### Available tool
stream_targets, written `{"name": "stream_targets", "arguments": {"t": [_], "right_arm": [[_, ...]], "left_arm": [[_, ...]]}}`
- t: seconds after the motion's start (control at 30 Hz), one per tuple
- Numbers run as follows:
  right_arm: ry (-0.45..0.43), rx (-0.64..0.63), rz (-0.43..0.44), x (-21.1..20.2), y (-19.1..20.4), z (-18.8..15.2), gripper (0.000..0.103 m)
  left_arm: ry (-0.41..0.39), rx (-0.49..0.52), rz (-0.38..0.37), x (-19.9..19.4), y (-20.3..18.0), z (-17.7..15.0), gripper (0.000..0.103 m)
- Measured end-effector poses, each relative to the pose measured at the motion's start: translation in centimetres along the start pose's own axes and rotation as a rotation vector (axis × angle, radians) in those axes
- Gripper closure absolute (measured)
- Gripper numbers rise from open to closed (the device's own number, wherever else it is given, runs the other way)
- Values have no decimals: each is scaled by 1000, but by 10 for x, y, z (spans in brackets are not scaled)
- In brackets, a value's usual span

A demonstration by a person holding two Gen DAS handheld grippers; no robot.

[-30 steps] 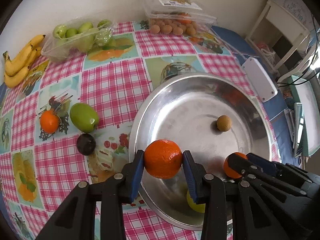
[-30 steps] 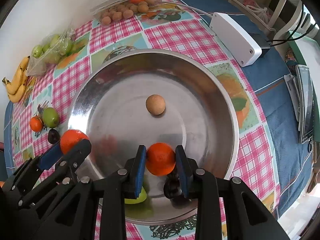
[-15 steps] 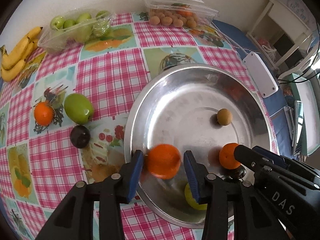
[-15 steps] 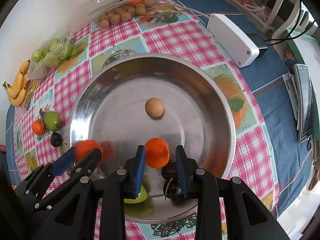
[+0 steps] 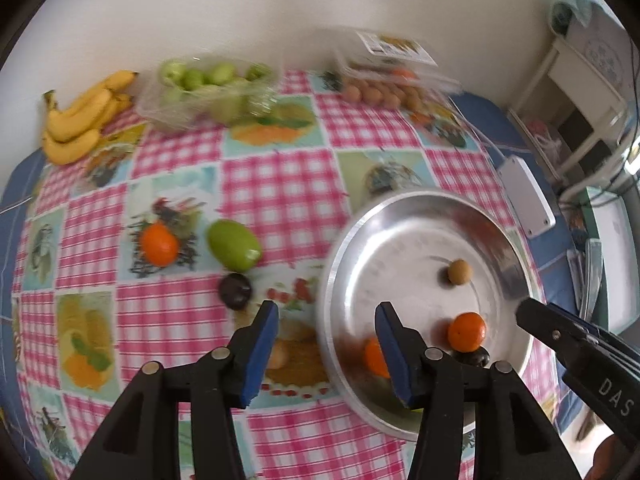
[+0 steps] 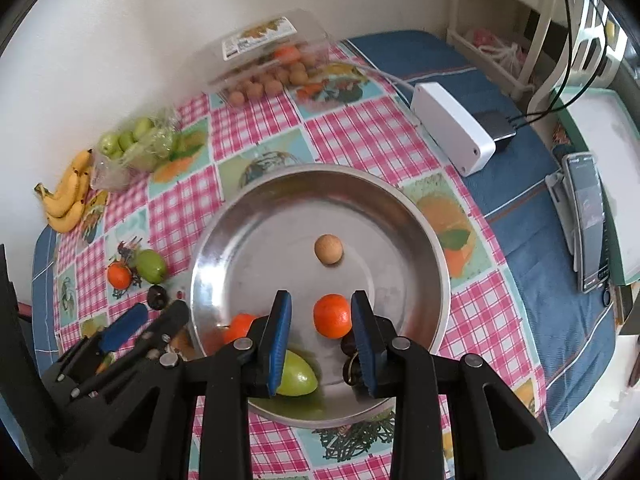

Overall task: Organize fruits
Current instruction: 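Open both tools to drop the tangerines into the plate, then withdraw both open tools from the plate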

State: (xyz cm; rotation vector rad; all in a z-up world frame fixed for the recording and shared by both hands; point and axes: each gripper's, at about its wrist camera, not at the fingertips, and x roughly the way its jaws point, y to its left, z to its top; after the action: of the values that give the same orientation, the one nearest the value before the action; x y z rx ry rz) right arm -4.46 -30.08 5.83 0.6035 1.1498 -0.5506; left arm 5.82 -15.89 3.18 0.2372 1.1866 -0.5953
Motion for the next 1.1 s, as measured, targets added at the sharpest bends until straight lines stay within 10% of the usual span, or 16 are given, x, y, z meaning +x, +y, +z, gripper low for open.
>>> {"name": "stream_targets", "arguments": {"t": [0.7,1.1], "right_arm": [[91,-62,-55,33,19,-50,71],[108,-73,-69,41,17,-61,32]], "left_arm": [[73,-132,187,9,68,-40,31],[107,-172,243,15,87,-59,0]]}}
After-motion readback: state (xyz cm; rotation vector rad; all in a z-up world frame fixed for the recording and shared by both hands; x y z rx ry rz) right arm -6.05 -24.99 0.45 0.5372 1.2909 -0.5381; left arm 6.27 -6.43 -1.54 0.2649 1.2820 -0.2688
